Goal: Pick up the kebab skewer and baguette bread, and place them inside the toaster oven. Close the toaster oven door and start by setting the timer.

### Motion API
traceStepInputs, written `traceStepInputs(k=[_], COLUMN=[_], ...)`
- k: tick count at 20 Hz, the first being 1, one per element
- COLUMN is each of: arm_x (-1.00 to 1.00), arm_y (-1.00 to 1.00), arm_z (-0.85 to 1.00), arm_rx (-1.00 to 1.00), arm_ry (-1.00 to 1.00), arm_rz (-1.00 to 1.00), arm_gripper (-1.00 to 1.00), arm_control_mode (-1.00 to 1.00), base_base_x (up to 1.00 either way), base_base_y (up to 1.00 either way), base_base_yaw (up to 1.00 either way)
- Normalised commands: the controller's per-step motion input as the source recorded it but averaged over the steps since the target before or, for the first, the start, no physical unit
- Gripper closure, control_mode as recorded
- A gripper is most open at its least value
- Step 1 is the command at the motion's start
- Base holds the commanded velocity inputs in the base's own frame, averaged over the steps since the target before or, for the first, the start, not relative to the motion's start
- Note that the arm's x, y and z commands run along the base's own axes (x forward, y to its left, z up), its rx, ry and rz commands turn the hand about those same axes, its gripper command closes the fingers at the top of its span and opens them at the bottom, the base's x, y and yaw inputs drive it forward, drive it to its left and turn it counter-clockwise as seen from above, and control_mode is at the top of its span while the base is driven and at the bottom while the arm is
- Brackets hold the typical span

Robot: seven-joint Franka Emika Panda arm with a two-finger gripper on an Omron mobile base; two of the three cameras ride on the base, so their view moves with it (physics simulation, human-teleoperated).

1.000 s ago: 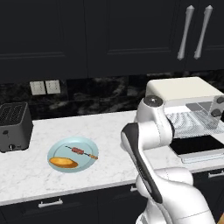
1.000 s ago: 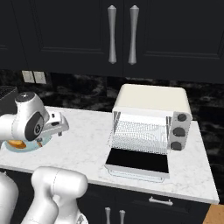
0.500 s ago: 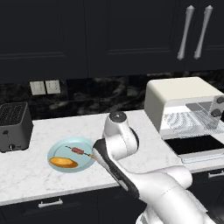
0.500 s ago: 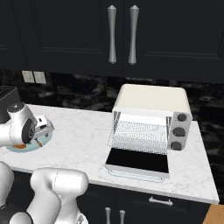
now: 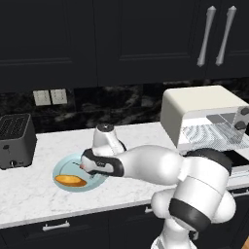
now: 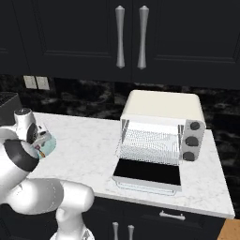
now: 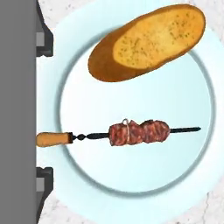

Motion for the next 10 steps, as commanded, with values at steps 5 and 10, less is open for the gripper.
traceStepInputs(k=[5,10], arm_x=[0.37,0.29], arm_y=[0.47,0.07], arm_z=[-0.39,-0.23], arm_rx=[-0.17,-0.15], arm_ry=[0.14,0.02], arm_rz=[0.09,0.04], arm_gripper=[-1.0,-1.0], arm_control_mode=[-1.0,-1.0], base_base_x=[0.0,0.0], base_base_y=[0.0,0.0], base_base_yaw=[0.0,0.0])
